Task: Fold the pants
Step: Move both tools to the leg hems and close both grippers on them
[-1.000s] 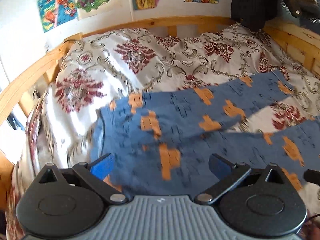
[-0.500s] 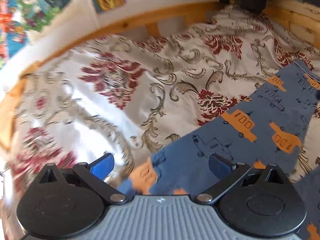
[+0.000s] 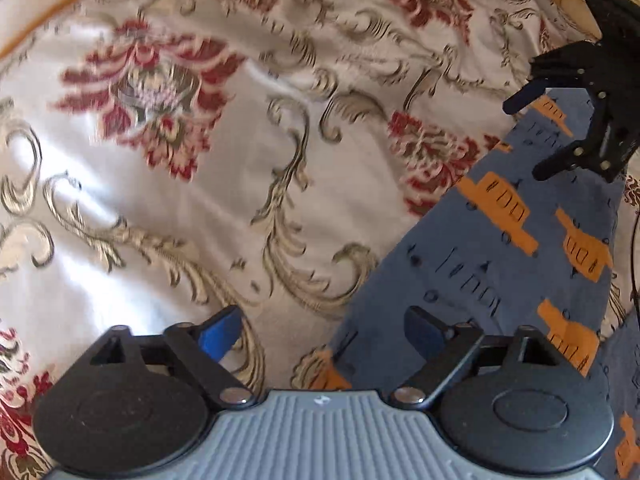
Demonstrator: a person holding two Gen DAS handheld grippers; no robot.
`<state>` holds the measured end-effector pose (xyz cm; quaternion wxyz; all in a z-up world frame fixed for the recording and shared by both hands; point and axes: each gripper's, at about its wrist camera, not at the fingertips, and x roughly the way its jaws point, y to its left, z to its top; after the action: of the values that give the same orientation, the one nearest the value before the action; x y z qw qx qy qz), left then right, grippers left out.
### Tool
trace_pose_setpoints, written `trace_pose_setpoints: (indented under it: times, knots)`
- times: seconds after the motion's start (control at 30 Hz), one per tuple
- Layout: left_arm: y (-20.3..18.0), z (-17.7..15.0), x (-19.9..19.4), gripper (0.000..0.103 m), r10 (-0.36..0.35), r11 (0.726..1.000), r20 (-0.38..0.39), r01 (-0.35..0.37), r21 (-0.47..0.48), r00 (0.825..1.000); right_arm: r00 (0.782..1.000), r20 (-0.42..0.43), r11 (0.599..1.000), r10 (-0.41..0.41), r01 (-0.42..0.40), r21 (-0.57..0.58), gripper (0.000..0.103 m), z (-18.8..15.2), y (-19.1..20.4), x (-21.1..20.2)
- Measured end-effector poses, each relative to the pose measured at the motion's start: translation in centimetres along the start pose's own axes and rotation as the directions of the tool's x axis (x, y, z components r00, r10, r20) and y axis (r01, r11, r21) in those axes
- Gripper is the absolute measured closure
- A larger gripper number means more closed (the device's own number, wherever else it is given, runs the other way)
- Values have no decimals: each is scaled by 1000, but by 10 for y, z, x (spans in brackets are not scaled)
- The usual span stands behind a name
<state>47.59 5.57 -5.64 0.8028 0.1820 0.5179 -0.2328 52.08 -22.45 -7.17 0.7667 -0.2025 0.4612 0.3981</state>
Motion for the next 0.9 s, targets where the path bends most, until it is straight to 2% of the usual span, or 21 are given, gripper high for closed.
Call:
trace_pose_setpoints:
  times: [0.07,0.13,0.2,0.23,0.27,0.3,0.5,0.6,0.67,0.7,0.73,0.77,0.8,0.83,0.9]
  knots:
    - [6,0,5,30,-34,999,-27,34,-14,999,1000,-13,1000,15,-15,2,39,1,-4,2]
    - [7,-1,7,67,-74,997,-45,74,-5,996,999,-22,1000,30,-30,-3,61,1,-3,3]
    - [5,-2,7,79,-103,994,-56,104,18,993,999,-30,999,35,-36,-33,75,4,1,4]
    - [3,-3,7,88,-100,994,-61,102,34,993,999,-25,999,19,-21,-47,91,5,4,4]
    - [0,-3,6,93,-89,994,-66,92,52,994,1000,-14,998,-4,4,-55,99,5,6,3]
    - [-2,-3,4,99,-73,995,-62,77,63,995,1000,-3,998,-21,21,-60,101,7,7,2]
    - [-12,-1,-14,102,39,998,-6,-39,51,999,992,58,988,-116,121,-97,103,8,20,1]
    - [-13,3,-17,102,115,993,15,-115,19,993,975,128,982,-180,187,-41,103,14,17,0]
    - [-8,4,-16,102,142,990,37,-142,-4,989,972,110,976,-210,215,-39,99,17,17,8]
    - [-5,5,-13,101,135,991,34,-134,-23,990,967,97,969,-236,242,-55,89,17,19,13]
    - [0,6,-10,93,115,993,16,-115,-41,993,966,86,965,-245,251,-69,77,17,20,17]
    - [5,7,-7,90,93,994,-1,-93,-51,996,971,87,971,-222,228,-69,71,17,19,17]
    - [9,5,-6,84,79,995,-7,-79,-58,997,978,97,980,-186,192,-56,59,17,17,15]
    - [14,4,-6,71,65,996,-9,-65,-66,998,982,111,987,-154,159,-36,48,18,14,12]
    - [24,-2,-10,56,35,996,4,-35,-81,999,984,125,992,-124,126,-5,40,22,8,11]
